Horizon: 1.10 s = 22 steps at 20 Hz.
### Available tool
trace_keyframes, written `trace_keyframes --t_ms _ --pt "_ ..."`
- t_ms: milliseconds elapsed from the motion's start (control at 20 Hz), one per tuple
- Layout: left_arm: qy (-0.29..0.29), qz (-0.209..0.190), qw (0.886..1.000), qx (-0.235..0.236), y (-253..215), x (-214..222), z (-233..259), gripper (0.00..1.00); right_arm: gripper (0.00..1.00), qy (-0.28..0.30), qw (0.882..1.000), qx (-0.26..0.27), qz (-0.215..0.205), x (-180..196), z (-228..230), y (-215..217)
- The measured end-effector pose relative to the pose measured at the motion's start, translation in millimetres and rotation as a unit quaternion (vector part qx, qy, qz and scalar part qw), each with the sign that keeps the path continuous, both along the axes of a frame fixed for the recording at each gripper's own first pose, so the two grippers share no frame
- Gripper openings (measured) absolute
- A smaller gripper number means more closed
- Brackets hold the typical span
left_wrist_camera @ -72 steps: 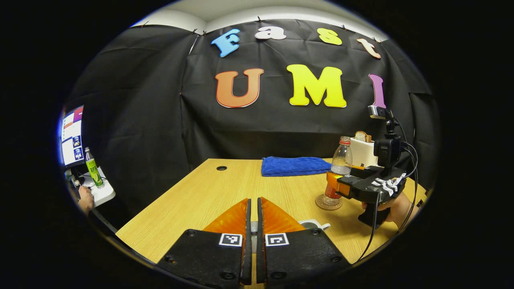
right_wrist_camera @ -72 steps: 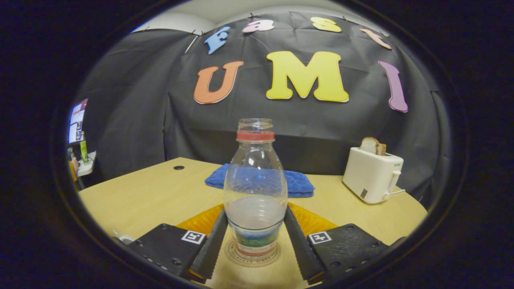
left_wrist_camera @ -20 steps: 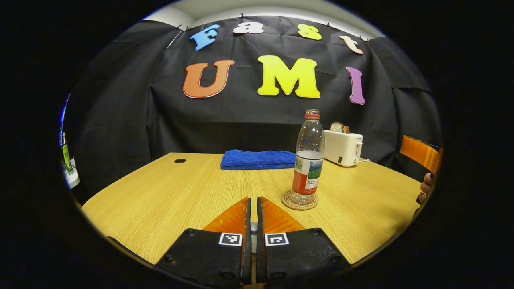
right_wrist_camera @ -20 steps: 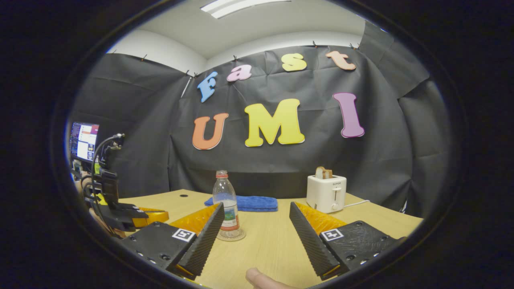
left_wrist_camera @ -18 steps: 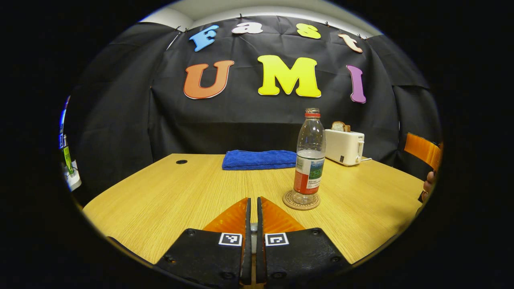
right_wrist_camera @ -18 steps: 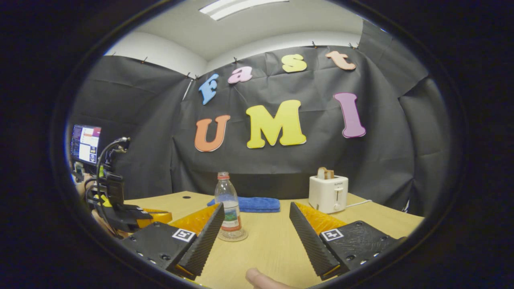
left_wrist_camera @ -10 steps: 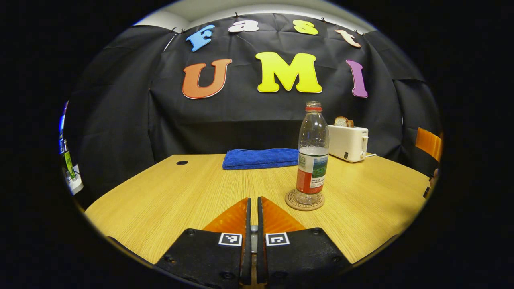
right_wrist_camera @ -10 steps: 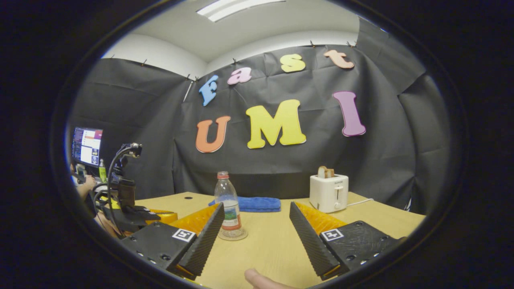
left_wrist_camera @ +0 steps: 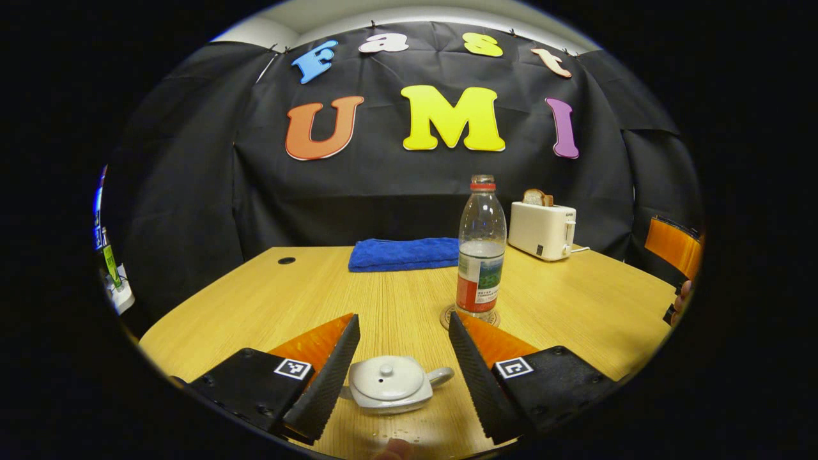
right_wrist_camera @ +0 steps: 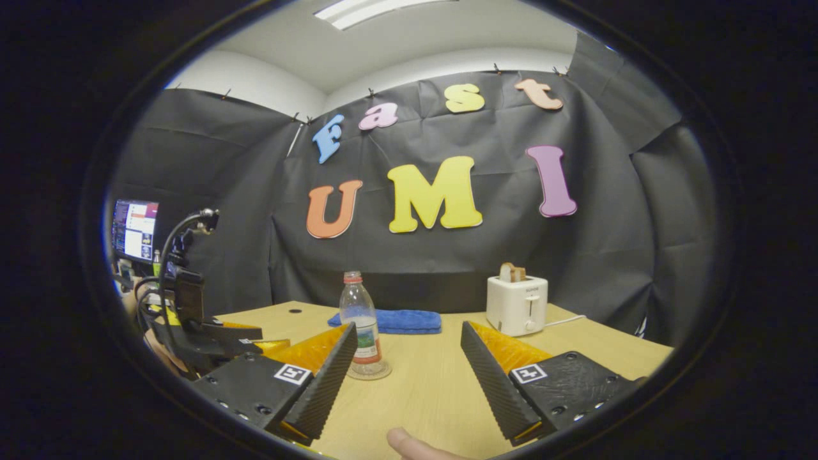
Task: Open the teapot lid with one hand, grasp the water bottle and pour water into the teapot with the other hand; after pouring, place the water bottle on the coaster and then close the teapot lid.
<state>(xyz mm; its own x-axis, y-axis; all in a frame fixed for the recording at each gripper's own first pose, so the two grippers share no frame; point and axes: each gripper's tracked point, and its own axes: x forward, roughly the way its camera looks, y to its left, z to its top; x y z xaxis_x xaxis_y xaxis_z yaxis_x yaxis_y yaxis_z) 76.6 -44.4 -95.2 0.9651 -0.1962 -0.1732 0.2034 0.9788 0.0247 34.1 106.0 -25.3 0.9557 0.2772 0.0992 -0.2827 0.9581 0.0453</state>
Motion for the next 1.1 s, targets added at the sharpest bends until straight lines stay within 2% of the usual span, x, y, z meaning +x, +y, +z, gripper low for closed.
trace_keyframes --t_ms 100,200,450,550,750,1100 --pt "-0.017 0.005 1.000 0.000 2 -9 20 0.95 0.98 -0.005 1.000 -0.011 -0.013 -9 9 -6" --pt "-0.020 0.009 1.000 -0.006 1 -23 37 0.97 0.97 -0.008 0.999 -0.019 -0.030 -19 21 -15" --pt "-0.093 0.048 0.994 0.017 24 -66 108 0.97 0.96 0.004 0.999 -0.003 -0.051 -51 44 -37" --pt "-0.099 0.050 0.994 0.000 27 -84 124 0.97 0.96 0.006 0.998 -0.005 -0.055 -64 50 -46" --pt "-0.082 0.037 0.995 -0.041 29 -106 129 0.97 0.99 0.002 0.997 -0.025 -0.073 -78 49 -56" --pt "-0.066 0.027 0.997 -0.043 27 -101 116 0.97 0.97 0.007 0.998 -0.040 -0.057 -81 43 -47"
